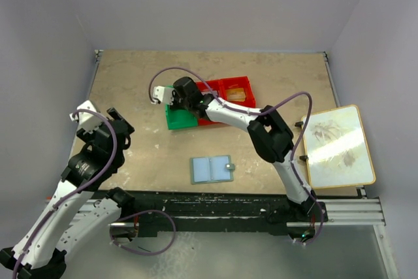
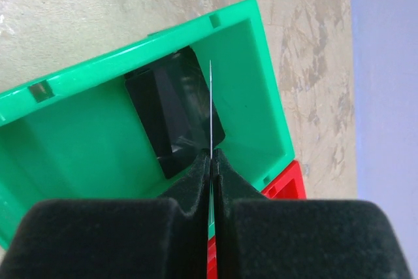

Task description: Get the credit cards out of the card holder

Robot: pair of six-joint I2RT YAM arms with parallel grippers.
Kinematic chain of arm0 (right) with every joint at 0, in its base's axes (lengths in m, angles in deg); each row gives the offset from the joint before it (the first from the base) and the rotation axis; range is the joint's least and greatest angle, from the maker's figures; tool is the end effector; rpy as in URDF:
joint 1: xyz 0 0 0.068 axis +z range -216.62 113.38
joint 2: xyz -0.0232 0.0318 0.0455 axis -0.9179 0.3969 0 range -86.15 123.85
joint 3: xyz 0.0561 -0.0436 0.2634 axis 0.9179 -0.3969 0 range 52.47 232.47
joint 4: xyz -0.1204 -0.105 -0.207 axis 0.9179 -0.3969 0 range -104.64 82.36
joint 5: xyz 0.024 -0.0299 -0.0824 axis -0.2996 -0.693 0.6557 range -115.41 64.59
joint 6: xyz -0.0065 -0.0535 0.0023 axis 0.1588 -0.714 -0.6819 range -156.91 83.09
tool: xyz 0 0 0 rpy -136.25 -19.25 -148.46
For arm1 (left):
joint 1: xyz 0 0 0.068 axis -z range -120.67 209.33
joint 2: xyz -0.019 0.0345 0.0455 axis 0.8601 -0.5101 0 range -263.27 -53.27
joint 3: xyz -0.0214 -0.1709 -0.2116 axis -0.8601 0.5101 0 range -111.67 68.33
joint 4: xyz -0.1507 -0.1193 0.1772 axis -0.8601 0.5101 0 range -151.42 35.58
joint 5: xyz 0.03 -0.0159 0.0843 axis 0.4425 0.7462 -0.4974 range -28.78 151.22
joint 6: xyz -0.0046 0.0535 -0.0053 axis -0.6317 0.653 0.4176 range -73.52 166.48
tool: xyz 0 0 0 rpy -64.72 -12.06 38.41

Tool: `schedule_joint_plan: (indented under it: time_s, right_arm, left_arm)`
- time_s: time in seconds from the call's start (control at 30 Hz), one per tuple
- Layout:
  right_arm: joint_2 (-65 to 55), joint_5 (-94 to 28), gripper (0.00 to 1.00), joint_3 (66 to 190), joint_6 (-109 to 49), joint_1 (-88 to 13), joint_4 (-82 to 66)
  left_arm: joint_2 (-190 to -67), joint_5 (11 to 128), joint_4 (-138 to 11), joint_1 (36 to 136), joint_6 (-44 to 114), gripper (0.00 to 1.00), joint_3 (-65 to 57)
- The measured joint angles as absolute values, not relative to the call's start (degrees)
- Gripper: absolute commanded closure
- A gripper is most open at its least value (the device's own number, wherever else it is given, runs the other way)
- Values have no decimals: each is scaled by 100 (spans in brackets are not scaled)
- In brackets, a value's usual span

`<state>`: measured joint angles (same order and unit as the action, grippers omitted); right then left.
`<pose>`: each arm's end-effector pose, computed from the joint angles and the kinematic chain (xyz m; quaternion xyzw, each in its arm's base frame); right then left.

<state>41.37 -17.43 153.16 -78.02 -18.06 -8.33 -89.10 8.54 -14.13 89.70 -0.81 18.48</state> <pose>0.3500 0.3891 0.2154 -0.5757 0.6303 -0.0257 0.5201 0.1083 -0.0306 0.3332 -0.3245 0.7490 0.0372 0.5764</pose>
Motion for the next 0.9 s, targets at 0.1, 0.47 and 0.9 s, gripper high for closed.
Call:
schedule_joint_plan:
  time_s: [0.1, 0.47, 0.9]
  right_arm:
    - [4260, -1721, 100, 15451, -8060, -1806, -783]
    - [4874, -1489, 93, 15842, -8453, -1828, -735]
    - [4922, -1463, 62, 15842, -8457, -1828, -755]
  left_arm:
    - [-8910, 854, -1411, 8970, -67, 28, 1848]
    - [-8932, 854, -1396, 8970, -43, 28, 1848]
    - [-9002, 854, -1396, 8970, -41, 28, 1848]
